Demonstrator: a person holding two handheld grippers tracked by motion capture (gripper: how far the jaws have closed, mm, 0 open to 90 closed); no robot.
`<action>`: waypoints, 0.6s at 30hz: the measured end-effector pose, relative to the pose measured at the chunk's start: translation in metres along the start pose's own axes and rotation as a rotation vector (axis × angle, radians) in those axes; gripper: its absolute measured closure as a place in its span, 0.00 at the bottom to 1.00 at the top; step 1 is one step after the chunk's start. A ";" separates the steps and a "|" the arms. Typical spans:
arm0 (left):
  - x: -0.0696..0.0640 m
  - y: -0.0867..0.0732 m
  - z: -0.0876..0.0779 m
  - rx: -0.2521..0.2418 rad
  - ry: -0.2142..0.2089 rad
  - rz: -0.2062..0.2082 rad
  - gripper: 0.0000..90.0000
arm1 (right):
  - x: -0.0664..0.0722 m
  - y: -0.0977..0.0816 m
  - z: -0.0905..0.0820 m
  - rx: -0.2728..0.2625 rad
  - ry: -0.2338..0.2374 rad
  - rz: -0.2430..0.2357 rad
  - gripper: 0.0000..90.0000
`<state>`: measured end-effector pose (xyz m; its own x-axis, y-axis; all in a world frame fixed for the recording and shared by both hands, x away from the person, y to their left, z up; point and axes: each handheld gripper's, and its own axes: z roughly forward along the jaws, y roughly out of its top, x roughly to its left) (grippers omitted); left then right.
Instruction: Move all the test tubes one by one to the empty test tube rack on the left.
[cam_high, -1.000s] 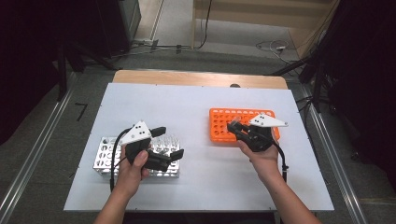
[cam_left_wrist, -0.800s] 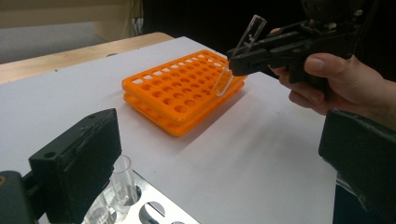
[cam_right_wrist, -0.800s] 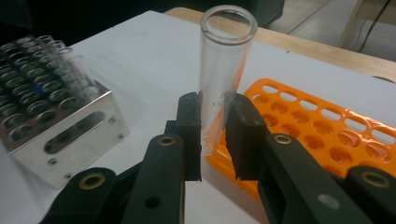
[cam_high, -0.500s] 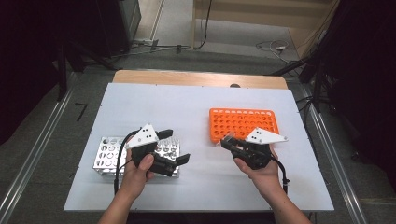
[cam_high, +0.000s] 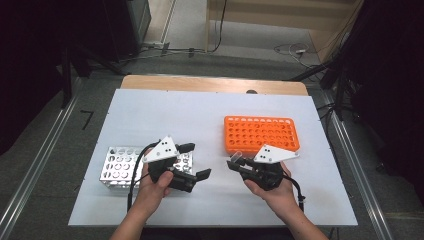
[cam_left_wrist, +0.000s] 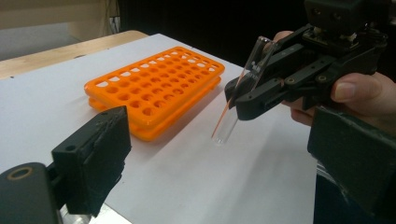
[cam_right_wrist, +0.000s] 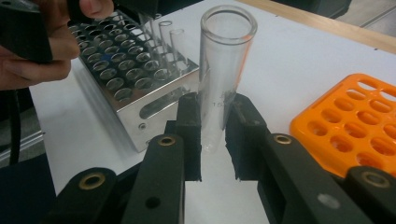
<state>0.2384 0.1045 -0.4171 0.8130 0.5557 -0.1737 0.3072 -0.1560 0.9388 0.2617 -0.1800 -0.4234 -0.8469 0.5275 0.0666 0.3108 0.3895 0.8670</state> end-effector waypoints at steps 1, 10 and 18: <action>0.000 0.000 0.000 -0.003 -0.008 -0.001 0.11 | 0.001 0.000 0.001 0.002 0.005 -0.004 0.82; -0.012 0.002 0.008 0.015 -0.009 0.021 0.29 | 0.012 0.000 0.009 0.025 0.040 -0.029 0.82; -0.018 0.002 0.011 0.010 -0.032 0.065 0.53 | 0.023 0.000 0.016 0.042 0.072 -0.047 0.82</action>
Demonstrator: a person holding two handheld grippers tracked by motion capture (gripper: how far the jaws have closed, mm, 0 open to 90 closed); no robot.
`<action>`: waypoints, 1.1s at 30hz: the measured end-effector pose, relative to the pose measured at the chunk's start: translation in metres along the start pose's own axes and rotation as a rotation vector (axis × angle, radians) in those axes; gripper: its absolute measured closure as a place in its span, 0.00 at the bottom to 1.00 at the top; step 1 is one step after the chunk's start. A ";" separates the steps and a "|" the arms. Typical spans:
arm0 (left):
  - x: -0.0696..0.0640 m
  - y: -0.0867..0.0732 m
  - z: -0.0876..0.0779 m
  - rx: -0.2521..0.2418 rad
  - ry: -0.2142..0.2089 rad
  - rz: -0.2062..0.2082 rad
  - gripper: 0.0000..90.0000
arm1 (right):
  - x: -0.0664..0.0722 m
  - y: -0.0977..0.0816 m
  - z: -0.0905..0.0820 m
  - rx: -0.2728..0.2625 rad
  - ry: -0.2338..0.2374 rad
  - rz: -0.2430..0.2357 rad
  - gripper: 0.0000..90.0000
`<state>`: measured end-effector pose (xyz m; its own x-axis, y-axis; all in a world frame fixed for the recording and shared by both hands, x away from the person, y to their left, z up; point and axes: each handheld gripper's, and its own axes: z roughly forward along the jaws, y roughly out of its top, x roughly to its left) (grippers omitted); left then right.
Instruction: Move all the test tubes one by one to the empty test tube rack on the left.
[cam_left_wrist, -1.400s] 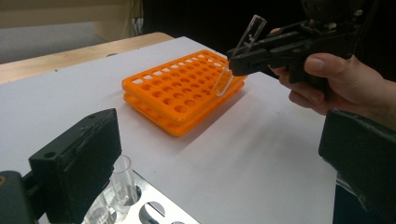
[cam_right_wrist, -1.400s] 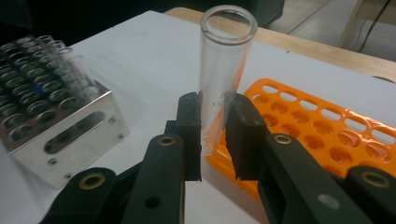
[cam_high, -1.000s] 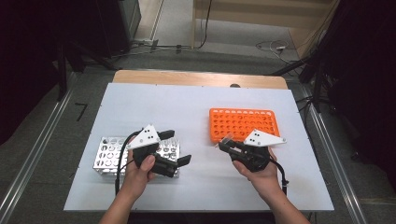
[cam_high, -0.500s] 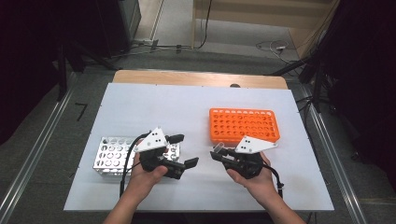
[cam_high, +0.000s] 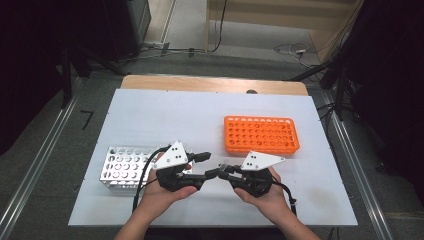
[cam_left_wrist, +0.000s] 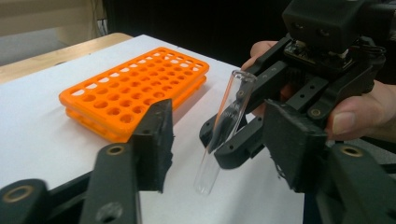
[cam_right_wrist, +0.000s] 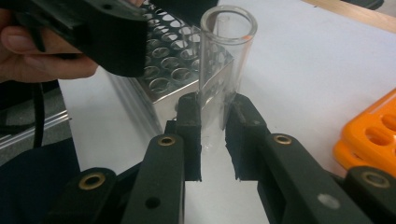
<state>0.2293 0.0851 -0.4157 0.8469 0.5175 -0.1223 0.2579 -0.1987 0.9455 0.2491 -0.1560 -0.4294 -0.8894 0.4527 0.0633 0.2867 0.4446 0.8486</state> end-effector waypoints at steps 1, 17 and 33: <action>-0.001 0.000 0.000 0.000 -0.003 0.002 0.55 | 0.001 0.000 0.001 0.004 0.004 -0.004 0.82; -0.008 0.000 0.007 0.017 -0.057 0.033 0.76 | 0.015 0.004 0.006 0.015 0.039 -0.030 0.82; -0.008 0.001 0.005 0.012 -0.028 0.057 0.84 | 0.016 0.004 0.006 0.011 0.051 -0.029 0.82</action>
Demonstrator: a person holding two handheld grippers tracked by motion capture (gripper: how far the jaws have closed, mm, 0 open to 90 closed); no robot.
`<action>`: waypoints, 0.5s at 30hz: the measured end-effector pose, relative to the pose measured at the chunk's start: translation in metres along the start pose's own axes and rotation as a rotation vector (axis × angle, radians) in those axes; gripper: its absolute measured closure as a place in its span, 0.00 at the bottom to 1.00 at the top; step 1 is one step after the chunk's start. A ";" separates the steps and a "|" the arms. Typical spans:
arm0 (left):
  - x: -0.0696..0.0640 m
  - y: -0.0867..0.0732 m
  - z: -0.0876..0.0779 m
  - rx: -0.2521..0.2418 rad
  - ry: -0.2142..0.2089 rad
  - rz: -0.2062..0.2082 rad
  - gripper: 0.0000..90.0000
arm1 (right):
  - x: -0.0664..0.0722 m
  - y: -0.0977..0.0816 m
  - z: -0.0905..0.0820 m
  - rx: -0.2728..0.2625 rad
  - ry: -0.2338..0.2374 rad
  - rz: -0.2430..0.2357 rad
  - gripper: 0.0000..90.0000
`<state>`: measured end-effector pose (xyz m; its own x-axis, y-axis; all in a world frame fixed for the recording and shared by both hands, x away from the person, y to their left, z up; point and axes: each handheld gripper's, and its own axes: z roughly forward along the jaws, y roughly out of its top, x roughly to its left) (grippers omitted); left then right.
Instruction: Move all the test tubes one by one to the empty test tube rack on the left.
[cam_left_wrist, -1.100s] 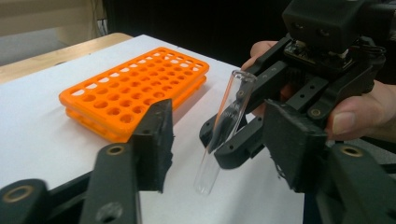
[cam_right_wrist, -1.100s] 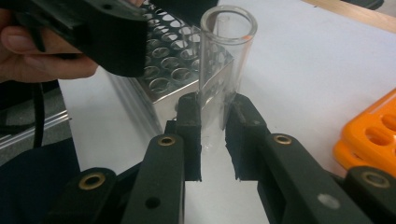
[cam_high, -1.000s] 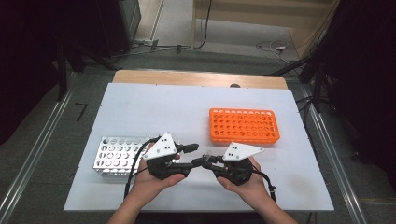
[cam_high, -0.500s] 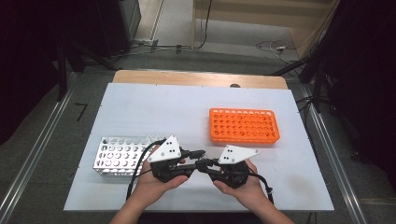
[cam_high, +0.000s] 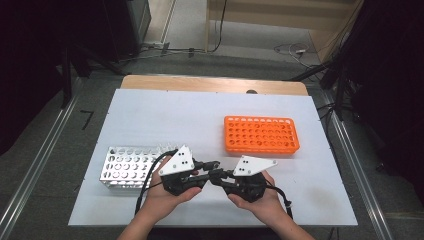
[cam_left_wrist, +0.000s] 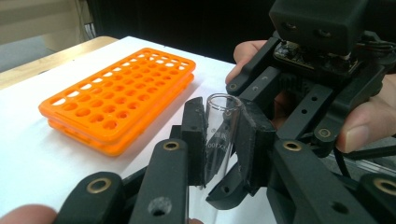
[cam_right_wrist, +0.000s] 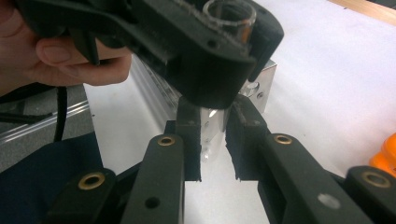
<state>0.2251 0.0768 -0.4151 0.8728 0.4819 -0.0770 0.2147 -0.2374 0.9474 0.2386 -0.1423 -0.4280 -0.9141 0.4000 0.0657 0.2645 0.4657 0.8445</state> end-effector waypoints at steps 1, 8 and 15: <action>0.001 0.000 -0.001 -0.003 -0.001 -0.005 0.85 | 0.000 0.000 0.000 -0.002 0.001 0.000 0.82; 0.002 0.002 -0.006 -0.017 0.023 -0.001 0.85 | -0.003 0.001 -0.004 -0.023 0.005 -0.005 0.59; 0.009 0.005 -0.016 -0.035 0.058 -0.016 0.85 | -0.006 0.002 -0.010 -0.031 0.021 -0.009 0.26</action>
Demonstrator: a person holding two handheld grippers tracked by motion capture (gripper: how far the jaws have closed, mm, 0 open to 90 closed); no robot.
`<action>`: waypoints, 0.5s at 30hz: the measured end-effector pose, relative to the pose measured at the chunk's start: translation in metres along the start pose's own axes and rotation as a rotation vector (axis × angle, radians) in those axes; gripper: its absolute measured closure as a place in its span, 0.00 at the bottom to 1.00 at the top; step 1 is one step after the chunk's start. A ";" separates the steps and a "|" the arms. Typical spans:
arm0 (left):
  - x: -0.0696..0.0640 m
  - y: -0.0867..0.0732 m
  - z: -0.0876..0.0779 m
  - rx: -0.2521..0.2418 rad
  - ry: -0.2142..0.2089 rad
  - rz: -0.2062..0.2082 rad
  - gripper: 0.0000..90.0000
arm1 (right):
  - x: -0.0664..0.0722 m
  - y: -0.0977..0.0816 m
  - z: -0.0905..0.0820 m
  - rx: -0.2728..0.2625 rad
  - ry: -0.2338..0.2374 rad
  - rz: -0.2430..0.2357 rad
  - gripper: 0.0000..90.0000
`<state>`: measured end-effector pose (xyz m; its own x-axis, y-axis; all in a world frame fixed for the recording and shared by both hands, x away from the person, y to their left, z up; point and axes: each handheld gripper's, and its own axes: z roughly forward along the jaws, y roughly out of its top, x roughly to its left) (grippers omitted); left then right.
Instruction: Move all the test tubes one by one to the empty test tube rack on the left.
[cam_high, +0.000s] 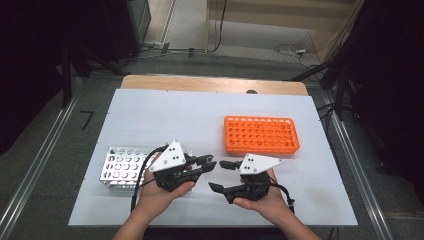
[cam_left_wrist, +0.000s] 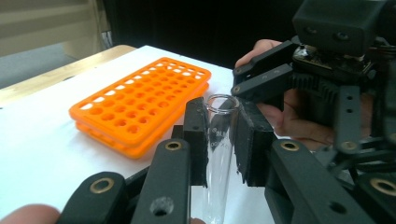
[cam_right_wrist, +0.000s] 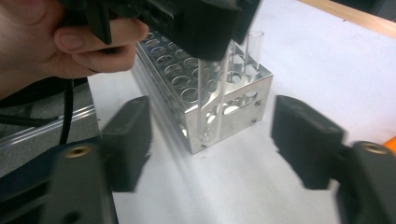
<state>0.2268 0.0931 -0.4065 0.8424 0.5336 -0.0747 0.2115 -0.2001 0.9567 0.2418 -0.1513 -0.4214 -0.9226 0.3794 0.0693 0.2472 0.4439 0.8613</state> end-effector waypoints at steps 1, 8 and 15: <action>0.001 0.000 -0.001 -0.003 0.004 -0.001 0.85 | -0.001 0.000 -0.001 0.000 0.003 0.002 0.23; 0.008 0.003 -0.011 -0.010 0.036 -0.008 0.85 | -0.012 -0.002 -0.007 -0.010 -0.003 0.024 0.09; 0.016 0.005 -0.022 -0.024 0.072 -0.018 0.85 | -0.025 -0.006 -0.016 -0.025 -0.023 0.046 0.00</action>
<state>0.2308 0.1185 -0.3968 0.8004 0.5950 -0.0723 0.2139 -0.1708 0.9618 0.2588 -0.1761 -0.4204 -0.9032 0.4180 0.0975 0.2816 0.4056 0.8696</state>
